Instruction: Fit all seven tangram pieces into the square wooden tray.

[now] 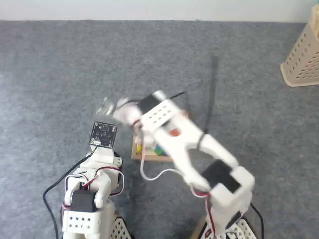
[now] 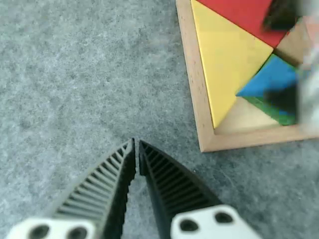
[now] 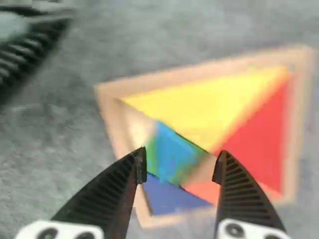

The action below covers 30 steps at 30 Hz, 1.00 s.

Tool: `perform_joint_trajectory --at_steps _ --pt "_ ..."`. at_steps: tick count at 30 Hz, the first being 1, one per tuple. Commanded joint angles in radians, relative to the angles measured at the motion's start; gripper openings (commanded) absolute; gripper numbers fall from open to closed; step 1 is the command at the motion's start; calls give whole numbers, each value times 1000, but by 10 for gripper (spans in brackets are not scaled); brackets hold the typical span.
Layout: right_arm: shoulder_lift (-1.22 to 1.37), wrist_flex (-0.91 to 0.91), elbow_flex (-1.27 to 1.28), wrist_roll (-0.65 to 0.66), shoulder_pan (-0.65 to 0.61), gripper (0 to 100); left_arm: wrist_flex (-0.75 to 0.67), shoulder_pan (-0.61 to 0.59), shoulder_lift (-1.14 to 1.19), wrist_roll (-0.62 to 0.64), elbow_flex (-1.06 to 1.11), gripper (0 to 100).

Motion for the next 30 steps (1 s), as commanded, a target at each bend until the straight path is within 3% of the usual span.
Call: perform_joint_trajectory --at_steps 1,3,7,14,30 --pt "-157 58 -3 -18 77 209 6 -5 -21 6 -19 12" --pt "-193 85 2 -18 114 180 6 -5 -21 6 -19 12" --pt "-199 30 75 -109 191 0 6 -5 -21 6 -19 12" --pt "-168 -263 315 -160 196 7 6 -5 -21 6 -19 12" --pt "-117 -318 310 -215 87 7 6 -5 -21 6 -19 12"
